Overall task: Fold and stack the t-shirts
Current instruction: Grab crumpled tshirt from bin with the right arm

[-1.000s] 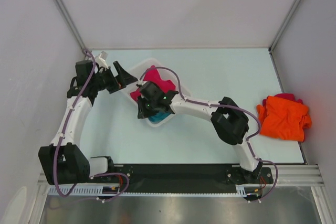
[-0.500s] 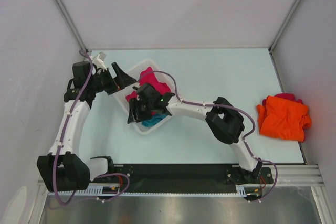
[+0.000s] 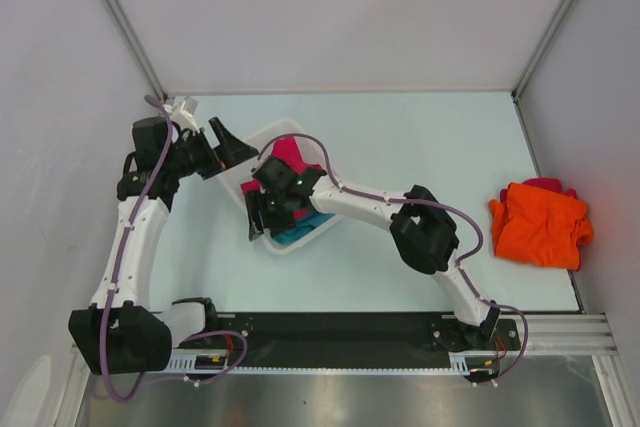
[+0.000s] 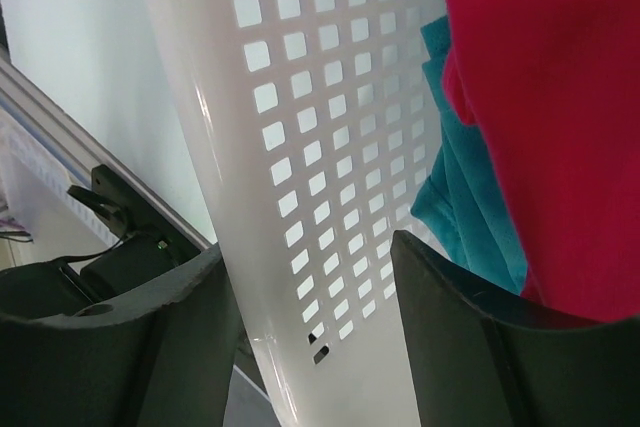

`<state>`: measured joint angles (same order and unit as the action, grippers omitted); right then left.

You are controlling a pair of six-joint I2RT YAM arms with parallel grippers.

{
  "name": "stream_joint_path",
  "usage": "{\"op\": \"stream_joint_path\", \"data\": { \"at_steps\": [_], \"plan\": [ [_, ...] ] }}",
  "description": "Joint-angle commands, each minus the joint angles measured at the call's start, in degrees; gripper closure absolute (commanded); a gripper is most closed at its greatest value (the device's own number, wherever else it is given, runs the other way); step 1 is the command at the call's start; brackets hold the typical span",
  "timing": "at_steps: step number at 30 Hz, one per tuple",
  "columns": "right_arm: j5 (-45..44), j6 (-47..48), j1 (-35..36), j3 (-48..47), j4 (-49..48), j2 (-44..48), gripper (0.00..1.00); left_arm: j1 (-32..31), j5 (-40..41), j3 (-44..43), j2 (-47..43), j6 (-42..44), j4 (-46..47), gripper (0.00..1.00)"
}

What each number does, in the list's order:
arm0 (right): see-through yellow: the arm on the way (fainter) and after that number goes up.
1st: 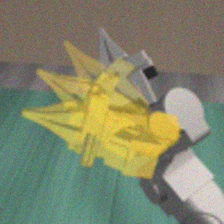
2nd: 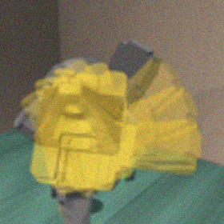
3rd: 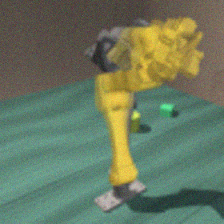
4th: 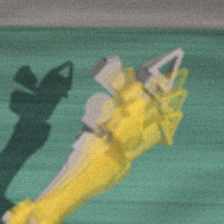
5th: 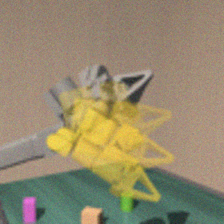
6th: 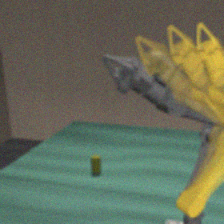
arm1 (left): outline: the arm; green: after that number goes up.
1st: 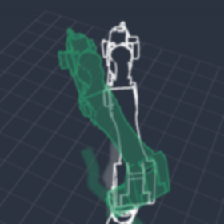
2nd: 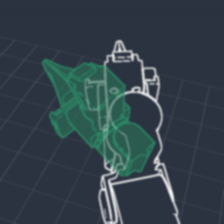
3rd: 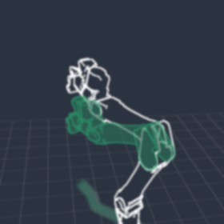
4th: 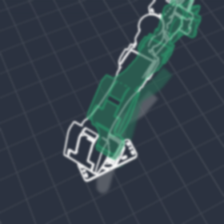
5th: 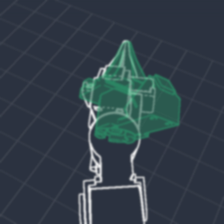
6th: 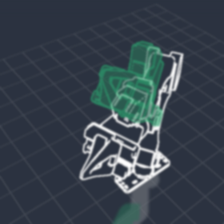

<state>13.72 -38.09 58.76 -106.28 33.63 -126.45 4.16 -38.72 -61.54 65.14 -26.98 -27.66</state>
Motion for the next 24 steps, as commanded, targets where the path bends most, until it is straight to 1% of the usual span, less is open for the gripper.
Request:
{"op": "stream_joint_path", "data": {
  "at_steps": [1, 9, 14, 20, 24],
  "plan": [
    [-3.1, 1.7, -0.2, -3.1, 6.4, 2.4, 0.36, 0.6, 0.2, -3.1, -2.5, -0.1, -0.3, 0.01],
    [-7.2, 3.0, -3.1, -4.1, 9.4, 8.5, 0.36, 1.1, 0.6, -4.0, -3.4, 0.2, -1.1, 0.01],
    [-8.4, 3.5, -4.4, -5.1, 11.8, 11.5, 0.36, 1.2, 0.5, -4.3, -2.7, -1.3, 0.5, 0.01],
    [-10.0, 5.0, -6.3, -5.7, 14.7, 11.8, 0.36, 1.5, 0.3, -3.5, -2.0, -1.8, 2.3, 0.01],
    [-11.3, 6.6, -9.9, -5.3, 16.2, 11.0, 0.36, 2.0, -0.2, -2.1, -1.6, -1.5, 3.0, 0.01]
  ]
}}
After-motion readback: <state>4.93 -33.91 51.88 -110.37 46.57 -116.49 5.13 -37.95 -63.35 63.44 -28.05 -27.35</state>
